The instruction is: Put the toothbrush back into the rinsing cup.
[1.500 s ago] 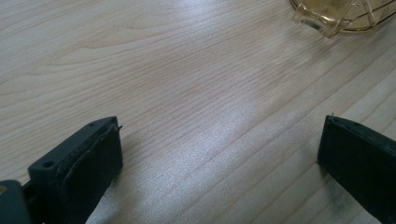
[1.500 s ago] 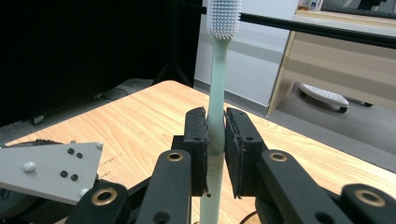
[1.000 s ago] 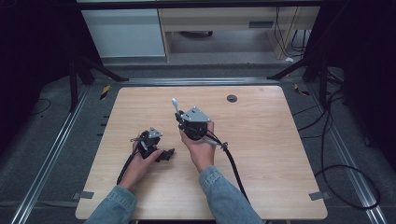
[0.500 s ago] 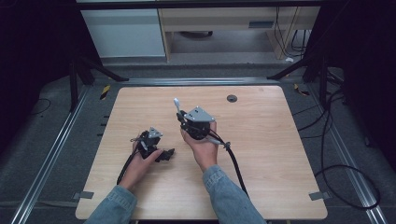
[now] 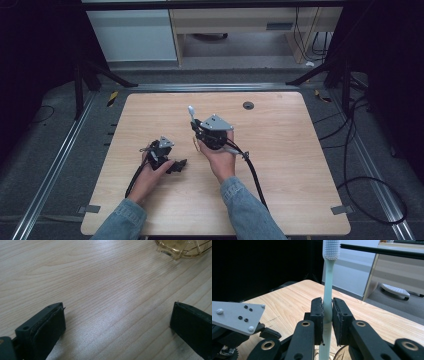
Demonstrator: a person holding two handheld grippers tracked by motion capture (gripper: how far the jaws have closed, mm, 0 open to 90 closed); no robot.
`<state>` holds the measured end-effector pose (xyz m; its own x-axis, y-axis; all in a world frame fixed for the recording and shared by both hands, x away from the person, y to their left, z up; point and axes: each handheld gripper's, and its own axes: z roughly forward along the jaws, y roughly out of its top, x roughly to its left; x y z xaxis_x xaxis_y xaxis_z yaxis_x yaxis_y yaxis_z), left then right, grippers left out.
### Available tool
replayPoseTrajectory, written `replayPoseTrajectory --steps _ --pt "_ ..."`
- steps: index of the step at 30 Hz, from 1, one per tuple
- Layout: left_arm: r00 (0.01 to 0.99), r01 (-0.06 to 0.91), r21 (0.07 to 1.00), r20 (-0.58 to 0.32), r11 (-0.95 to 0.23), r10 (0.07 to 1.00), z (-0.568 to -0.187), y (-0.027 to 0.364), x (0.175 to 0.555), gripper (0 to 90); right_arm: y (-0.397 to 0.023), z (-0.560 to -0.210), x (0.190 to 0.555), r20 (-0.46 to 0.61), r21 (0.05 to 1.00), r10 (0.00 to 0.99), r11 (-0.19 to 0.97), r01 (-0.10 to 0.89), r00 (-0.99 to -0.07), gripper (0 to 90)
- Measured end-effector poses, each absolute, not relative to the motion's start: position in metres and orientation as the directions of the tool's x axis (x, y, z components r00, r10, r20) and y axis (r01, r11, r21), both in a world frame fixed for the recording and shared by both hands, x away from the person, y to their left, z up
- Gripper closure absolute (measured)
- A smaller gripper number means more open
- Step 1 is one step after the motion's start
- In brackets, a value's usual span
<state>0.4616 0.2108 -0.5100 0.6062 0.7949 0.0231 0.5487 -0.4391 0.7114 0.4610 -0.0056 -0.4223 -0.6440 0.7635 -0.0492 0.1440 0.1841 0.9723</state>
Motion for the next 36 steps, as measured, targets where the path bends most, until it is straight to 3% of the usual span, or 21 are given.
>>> replayPoseTrajectory --steps 36 --pt "0.607 0.55 0.709 0.023 -0.441 0.794 -0.51 0.211 0.461 0.0 -0.007 -0.442 0.46 -0.019 0.973 0.761 0.162 0.163 -0.648 79.5"
